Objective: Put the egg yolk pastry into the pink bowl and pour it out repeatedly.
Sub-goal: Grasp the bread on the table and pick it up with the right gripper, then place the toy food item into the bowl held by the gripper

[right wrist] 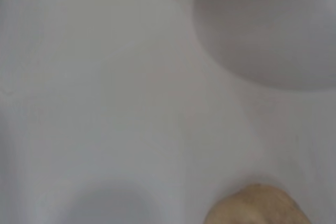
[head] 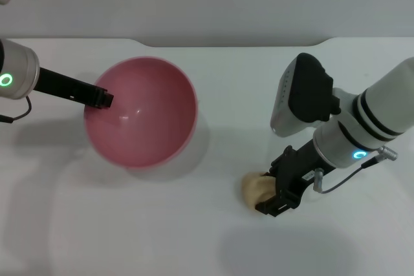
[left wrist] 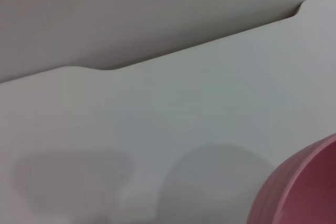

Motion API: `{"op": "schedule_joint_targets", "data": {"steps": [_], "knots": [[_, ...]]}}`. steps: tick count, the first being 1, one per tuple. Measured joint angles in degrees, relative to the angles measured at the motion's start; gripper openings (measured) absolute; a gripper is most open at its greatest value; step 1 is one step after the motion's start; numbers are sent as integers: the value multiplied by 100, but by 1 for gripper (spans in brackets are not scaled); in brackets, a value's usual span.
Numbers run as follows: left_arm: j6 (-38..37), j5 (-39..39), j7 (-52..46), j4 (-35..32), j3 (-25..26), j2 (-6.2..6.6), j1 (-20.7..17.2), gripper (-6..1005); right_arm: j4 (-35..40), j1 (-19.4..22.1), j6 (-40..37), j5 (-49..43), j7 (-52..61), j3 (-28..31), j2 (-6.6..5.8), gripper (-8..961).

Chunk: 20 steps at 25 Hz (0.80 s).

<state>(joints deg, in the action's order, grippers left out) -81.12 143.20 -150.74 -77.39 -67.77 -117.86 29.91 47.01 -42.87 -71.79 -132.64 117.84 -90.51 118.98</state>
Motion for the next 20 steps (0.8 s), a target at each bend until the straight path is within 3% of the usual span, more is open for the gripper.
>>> {"op": "schedule_joint_targets", "data": {"steps": [7, 16, 20], "knots": [[-44, 8, -7, -7, -2, 0, 6, 0, 20, 60, -17, -32, 148, 128, -10, 507], [-54, -3, -20, 12, -200, 1, 103, 0, 490, 369, -402, -49, 295, 1674, -51, 422], [-56, -3, -147, 89, -540, -5, 254, -1, 898, 477, -881, 8, 21, 2562, -53, 398]]}}
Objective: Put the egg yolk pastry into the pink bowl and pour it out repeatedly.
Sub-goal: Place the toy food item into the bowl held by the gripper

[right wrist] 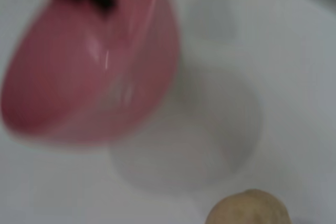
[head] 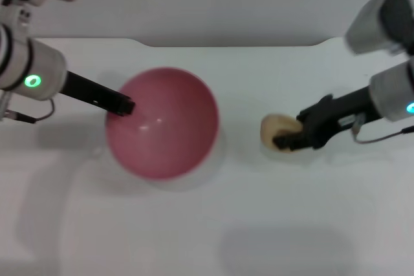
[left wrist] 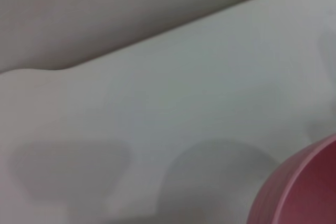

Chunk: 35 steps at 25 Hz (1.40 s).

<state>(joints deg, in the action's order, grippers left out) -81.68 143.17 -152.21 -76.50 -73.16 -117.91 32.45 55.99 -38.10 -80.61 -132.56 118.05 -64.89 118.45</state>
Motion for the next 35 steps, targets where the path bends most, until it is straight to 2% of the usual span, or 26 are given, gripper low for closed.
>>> {"op": "schedule_joint_targets", "data": {"steps": [4, 7, 8, 10, 12, 16, 22, 25, 27, 33, 35], "knots": [[-58, -10, -152, 195, -529, -14, 311, -1, 510, 13, -700, 350, -68, 914, -5, 379], [20, -19, -305, 455, -912, -36, 577, -1, 962, 16, -1217, 788, -223, 1331, -12, 365], [188, -24, -483, 781, -1272, -58, 878, -1, 1201, 20, -1619, 1119, -719, 1282, -2, 360], [277, -52, -563, 869, -1427, -68, 976, -1, 1231, 8, -1732, 1172, -922, 1156, 13, 345], [353, -78, -615, 910, -1594, -70, 1040, -2, 1229, -13, -1767, 1178, -998, 1003, 24, 331], [579, -211, -759, 943, -1999, -79, 1184, -2, 1108, -150, -1750, 1123, -1045, 210, 41, 300], [650, -495, -822, 938, -2149, -85, 1247, -2, 814, -353, -1374, 736, -700, -567, 46, 270], [677, -520, -824, 939, -2132, -85, 1227, -1, 820, -380, -1256, 514, -385, -572, 51, 272], [718, -524, -825, 943, -2139, -82, 1207, -1, 833, -383, -1220, 447, -284, -517, 49, 324], [839, -531, -820, 967, -2108, -65, 1184, -1, 1013, -184, -1433, 413, -100, 250, 32, 480], [850, -530, -817, 972, -2103, -63, 1184, -1, 1054, -146, -1498, 422, -99, 337, 33, 482]]}}
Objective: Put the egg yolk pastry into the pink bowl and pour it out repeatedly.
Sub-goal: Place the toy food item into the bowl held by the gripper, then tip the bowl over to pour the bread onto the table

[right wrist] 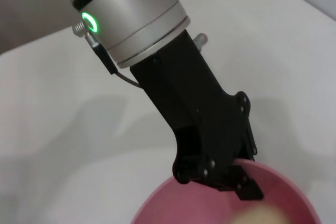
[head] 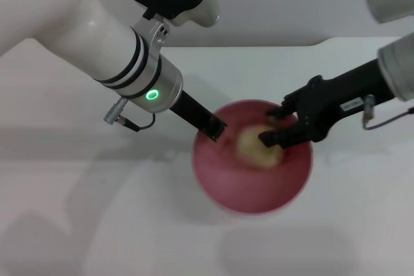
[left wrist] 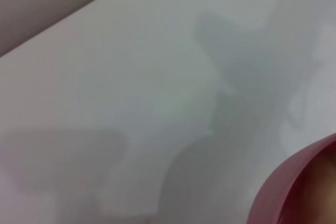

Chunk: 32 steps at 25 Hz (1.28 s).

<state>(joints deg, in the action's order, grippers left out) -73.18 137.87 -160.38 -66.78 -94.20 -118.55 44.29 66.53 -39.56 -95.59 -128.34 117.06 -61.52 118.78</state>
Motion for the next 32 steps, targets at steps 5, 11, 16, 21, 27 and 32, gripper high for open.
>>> {"op": "schedule_joint_targets", "data": {"steps": [5, 11, 16, 21, 27, 32], "knots": [[71, 36, 34, 15, 2, 6, 6, 0, 105, 46, -362, 51, -25, 112, 9, 486], [534, 134, 246, -26, -52, 23, -195, 0, 88, 117, -357, 22, 450, 986, -29, 487], [1588, 99, 813, -526, -80, 25, -895, 0, 85, 476, -329, -19, 447, 2359, -39, 488], [4083, 94, 1807, -950, -1081, 43, -1938, -1, 41, 948, -324, -24, 130, 3660, -31, 489], [8388, 190, 3349, -91, -3114, 21, -2623, -1, -257, 1345, -345, -4, 8, 4539, 5, 490], [10988, 218, 4648, 1238, -4553, -44, -2298, -1, -364, 1450, -376, 3, -66, 4854, 11, 491]]}}
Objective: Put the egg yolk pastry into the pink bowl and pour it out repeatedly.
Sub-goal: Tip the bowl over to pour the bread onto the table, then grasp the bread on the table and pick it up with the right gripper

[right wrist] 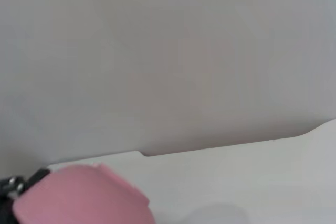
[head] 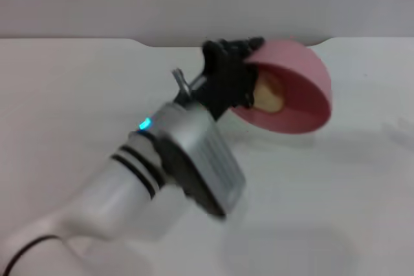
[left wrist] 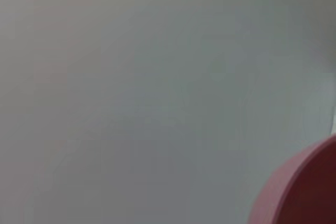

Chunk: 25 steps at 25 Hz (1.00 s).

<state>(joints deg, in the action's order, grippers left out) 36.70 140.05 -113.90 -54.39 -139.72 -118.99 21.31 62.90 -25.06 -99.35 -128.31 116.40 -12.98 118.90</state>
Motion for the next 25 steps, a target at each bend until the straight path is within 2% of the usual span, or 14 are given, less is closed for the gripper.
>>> {"op": "schedule_joint_targets", "data": {"steps": [3, 5, 13, 17, 20, 23, 24, 25], "knots": [[840, -69, 942, 526, -509, -11, 219, -1, -55, 4, 14, -2, -22, -14, 2, 491], [1051, -164, 1274, 630, -595, -10, 302, -1, -151, -13, 38, -11, -102, -30, 1, 492], [1192, -271, 1400, 673, -653, -10, 408, -1, -253, -62, 61, 1, -224, -37, -21, 493], [1110, -948, 1184, 669, -624, -11, 529, -1, -336, -119, 51, 5, -406, -53, -24, 493], [710, -1782, 918, 430, -320, -4, 593, -1, -548, -213, 40, 9, -655, -103, -37, 494], [-506, -2573, 836, -91, 558, 32, 526, -1, -745, -310, 69, 19, -861, -358, -45, 494], [-1777, -2946, 836, -461, 1446, 52, 447, -1, -796, -337, 87, 19, -890, -464, -48, 495], [-1777, -2946, 836, -461, 1446, 52, 447, -1, -847, -376, 101, 14, -898, -637, -58, 495]]}}
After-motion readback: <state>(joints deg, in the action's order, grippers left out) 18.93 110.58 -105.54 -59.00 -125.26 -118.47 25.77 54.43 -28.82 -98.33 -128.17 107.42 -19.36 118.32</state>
